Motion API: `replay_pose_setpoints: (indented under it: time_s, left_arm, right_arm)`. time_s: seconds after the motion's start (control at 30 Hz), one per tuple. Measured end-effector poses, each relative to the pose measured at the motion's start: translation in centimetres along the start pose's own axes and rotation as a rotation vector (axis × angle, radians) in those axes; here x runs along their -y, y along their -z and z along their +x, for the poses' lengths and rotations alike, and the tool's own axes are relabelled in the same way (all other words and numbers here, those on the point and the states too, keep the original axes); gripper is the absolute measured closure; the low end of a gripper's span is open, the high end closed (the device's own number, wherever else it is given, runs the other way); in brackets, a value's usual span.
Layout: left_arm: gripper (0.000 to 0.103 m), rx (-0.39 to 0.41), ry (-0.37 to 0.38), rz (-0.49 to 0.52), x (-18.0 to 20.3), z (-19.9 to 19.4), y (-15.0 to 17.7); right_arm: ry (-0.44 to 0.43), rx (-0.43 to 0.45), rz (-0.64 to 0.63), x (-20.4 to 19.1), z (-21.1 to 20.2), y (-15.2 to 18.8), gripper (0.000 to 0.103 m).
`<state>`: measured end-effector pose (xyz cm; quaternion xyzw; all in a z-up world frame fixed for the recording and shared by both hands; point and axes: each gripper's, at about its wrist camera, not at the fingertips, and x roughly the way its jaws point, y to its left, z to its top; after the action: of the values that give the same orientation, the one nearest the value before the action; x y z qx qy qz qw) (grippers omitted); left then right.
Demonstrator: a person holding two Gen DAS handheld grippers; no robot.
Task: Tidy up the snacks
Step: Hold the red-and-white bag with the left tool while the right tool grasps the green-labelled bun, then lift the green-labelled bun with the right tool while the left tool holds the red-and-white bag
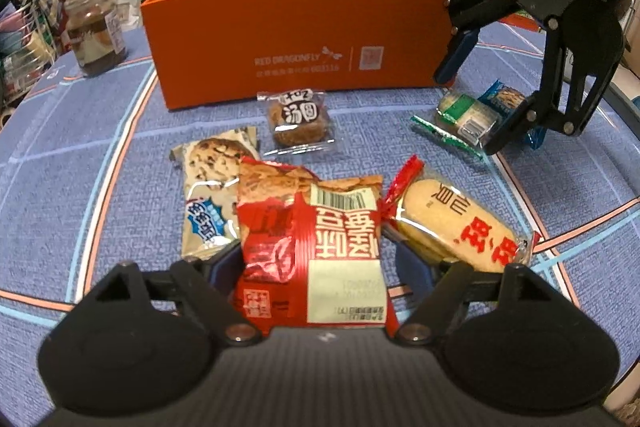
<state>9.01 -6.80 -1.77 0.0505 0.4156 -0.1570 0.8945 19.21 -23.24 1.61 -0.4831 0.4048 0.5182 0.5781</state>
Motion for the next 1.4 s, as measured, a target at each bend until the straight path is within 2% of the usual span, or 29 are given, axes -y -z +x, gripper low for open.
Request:
replay_pose_setpoints:
  time_s: [0.1, 0.2, 0.3, 0.37, 0.4, 0.47, 0.5, 0.6, 0.67, 0.7, 0.73, 0.83, 0.87, 0.9, 0.93, 0.97, 1.0, 1.03, 1.07, 1.17, 1.2, 1.3, 1.4]
  left_arm:
    - [0.024, -0.002, 0.002, -0.003, -0.1, -0.1, 0.0]
    - [0.023, -0.003, 0.004, 0.001, -0.1, 0.0, 0.0]
    - [0.019, -0.007, 0.009, 0.007, -0.1, 0.1, 0.0]
    - [0.019, -0.011, 0.011, 0.009, -0.1, 0.1, 0.0]
    - [0.019, -0.016, 0.014, 0.007, -0.1, 0.0, 0.0]
    - [0.018, -0.018, 0.020, -0.010, -0.3, -0.1, -0.1]
    - [0.018, -0.015, 0.022, -0.026, -0.5, -0.3, -0.1]
    - [0.019, 0.013, 0.023, -0.039, -0.6, -0.8, -0.1]
    - [0.019, 0.036, 0.022, -0.041, -0.6, -1.3, -0.1]
    - [0.019, 0.046, 0.026, -0.045, -0.6, -1.7, 0.0]
    - [0.019, 0.054, 0.034, -0.049, -0.7, -2.1, -0.1]
    - [0.019, 0.079, 0.042, -0.048, -1.0, -3.4, 0.2]
    - [0.019, 0.085, 0.045, -0.046, -1.2, -3.8, 0.3]
    - [0.019, 0.087, 0.045, -0.050, -1.3, -4.1, 0.3]
    - [0.019, 0.088, 0.045, -0.057, -1.6, -4.4, 0.3]
    - [0.019, 0.089, 0.047, -0.067, -1.9, -4.6, 0.4]
    - [0.019, 0.090, 0.048, -0.073, -2.2, -4.8, 0.4]
    - [0.019, 0.093, 0.048, -0.075, -2.5, -4.9, 0.3]
    - [0.019, 0.094, 0.048, -0.074, -2.6, -4.9, 0.3]
    - [0.019, 0.094, 0.056, -0.077, -3.0, -4.9, 0.0]
    - [0.019, 0.094, 0.060, -0.078, -3.0, -4.8, -0.1]
    - [0.019, 0.086, 0.064, -0.064, -3.1, -4.6, -0.2]
    - [0.019, 0.075, 0.060, -0.055, -3.4, -4.3, 0.0]
  right_arm:
    - [0.014, -0.079, -0.079, -0.3, 1.1, -0.2, 0.049]
    - [-0.027, -0.069, -0.108, 0.4, 1.3, -0.3, 0.052]
    - [-0.075, -0.086, -0.032, 1.6, 1.5, -0.6, 0.057]
    - [-0.083, -0.117, 0.111, 2.6, 1.8, -0.6, 0.056]
    - [-0.078, -0.130, 0.230, 3.0, 1.9, -0.4, 0.051]
    - [-0.007, -0.143, 0.392, 2.6, 1.8, -0.1, 0.040]
    - [0.038, -0.137, 0.446, 1.8, 1.6, -0.1, 0.039]
    - [0.217, -0.106, 0.649, -1.4, 0.9, -0.6, 0.039]
    - [0.353, -0.096, 0.875, -3.2, 0.6, -0.3, 0.041]
    - [0.399, -0.074, 0.933, -4.3, 0.4, -0.3, 0.051]
    - [0.436, -0.041, 1.001, -5.6, 0.2, -0.2, 0.056]
    - [0.429, 0.035, 1.167, -8.6, -0.3, -0.2, 0.065]
    - [0.412, 0.052, 1.203, -9.4, -0.3, -0.2, 0.063]
    - [0.378, 0.077, 1.229, -10.0, -0.5, -0.1, 0.057]
    - [0.339, 0.138, 1.242, -10.9, -1.0, 0.4, 0.053]
    - [0.350, 0.181, 1.239, -11.3, -1.5, 0.5, 0.041]
    - [0.396, 0.210, 1.224, -11.6, -2.1, 0.5, 0.032]
    - [0.464, 0.242, 1.192, -11.4, -3.0, 0.8, 0.032]
    - [0.490, 0.268, 1.157, -10.9, -3.4, 1.1, 0.032]
    - [0.408, 0.309, 0.993, -8.3, -3.3, 1.6, 0.044]
    - [0.372, 0.288, 0.916, -7.5, -2.8, 1.4, 0.047]
    - [0.322, 0.210, 0.740, -6.4, -1.6, 0.9, 0.048]
    - [0.285, 0.168, 0.704, -5.0, -0.8, 1.4, 0.048]
